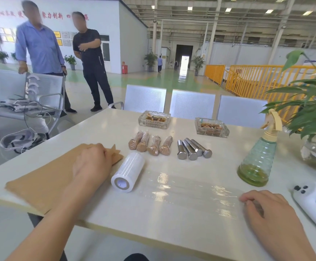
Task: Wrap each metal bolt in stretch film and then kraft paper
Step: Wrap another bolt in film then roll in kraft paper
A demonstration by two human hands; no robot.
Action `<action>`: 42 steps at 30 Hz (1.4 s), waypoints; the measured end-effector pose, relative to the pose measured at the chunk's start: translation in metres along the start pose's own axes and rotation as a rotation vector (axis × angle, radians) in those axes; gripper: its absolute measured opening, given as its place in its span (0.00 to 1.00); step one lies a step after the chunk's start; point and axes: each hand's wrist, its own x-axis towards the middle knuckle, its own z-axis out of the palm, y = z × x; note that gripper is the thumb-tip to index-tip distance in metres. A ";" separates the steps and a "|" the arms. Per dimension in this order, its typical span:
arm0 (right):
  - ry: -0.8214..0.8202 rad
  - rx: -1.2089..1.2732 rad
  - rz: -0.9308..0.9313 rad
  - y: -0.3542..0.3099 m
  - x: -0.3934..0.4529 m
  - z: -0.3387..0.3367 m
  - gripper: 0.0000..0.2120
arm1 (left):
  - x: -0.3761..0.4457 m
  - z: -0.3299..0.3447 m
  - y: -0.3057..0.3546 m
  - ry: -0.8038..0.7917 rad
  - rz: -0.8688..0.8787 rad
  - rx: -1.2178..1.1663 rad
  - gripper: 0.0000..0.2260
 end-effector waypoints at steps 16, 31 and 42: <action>0.029 -0.061 -0.076 -0.001 0.000 0.000 0.10 | -0.115 0.019 0.146 -0.172 0.874 -0.115 0.08; 0.078 0.121 -0.051 0.010 0.004 0.000 0.16 | -0.149 0.053 0.165 -0.358 1.084 -0.190 0.12; 0.032 0.171 -0.174 0.007 0.006 -0.002 0.12 | -0.145 0.059 0.161 -0.462 1.060 -0.352 0.11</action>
